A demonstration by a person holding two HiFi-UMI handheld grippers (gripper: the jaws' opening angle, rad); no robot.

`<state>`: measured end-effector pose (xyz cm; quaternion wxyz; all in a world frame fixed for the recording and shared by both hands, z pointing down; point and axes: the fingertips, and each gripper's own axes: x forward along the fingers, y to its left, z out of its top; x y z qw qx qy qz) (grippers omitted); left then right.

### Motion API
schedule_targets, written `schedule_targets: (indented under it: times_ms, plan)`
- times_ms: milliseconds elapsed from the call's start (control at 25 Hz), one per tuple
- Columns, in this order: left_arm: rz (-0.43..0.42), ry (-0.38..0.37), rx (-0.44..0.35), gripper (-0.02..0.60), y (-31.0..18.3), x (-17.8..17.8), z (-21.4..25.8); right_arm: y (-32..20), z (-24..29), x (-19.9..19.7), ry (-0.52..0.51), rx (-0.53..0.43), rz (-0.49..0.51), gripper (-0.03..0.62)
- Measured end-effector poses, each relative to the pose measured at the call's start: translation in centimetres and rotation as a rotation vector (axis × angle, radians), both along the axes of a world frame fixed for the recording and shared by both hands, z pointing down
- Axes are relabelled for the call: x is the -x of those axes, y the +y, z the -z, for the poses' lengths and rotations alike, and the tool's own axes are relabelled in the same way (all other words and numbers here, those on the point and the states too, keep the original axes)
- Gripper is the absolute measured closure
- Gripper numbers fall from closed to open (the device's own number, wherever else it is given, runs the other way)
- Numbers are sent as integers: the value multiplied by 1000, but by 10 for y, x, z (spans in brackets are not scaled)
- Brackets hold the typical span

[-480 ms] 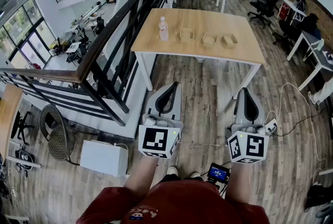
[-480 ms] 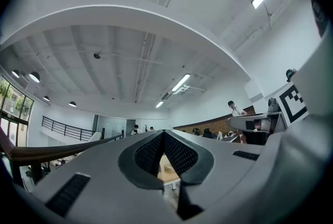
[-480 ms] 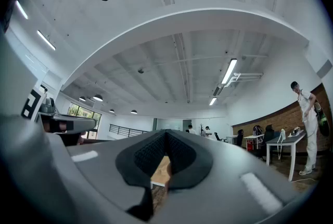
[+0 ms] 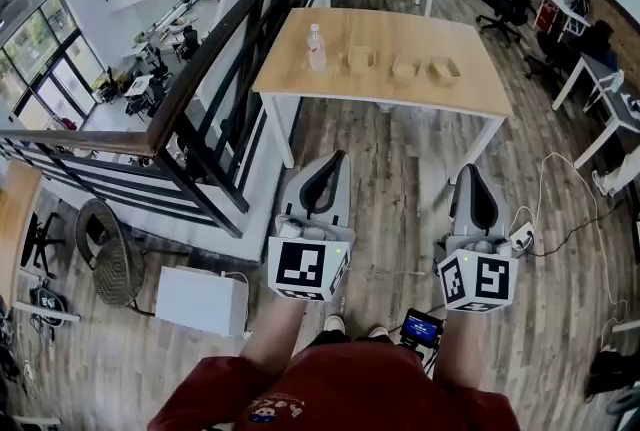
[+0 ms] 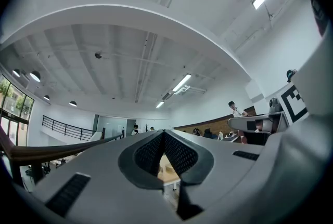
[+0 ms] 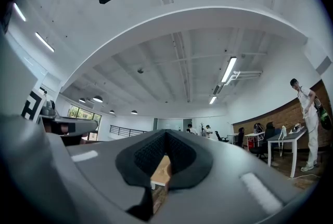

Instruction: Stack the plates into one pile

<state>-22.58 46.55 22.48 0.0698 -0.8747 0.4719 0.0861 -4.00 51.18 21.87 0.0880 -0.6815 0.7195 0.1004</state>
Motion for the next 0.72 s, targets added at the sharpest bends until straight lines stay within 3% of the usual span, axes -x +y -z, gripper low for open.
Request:
schedule_targets:
  times_ms: [440, 720]
  plan:
    - [14, 7, -1, 575, -14, 25, -6, -17, -4, 24, 7, -1, 6, 586]
    - [-18, 11, 14, 575, -25, 18, -15, -23, -12, 24, 7, 7, -5, 586]
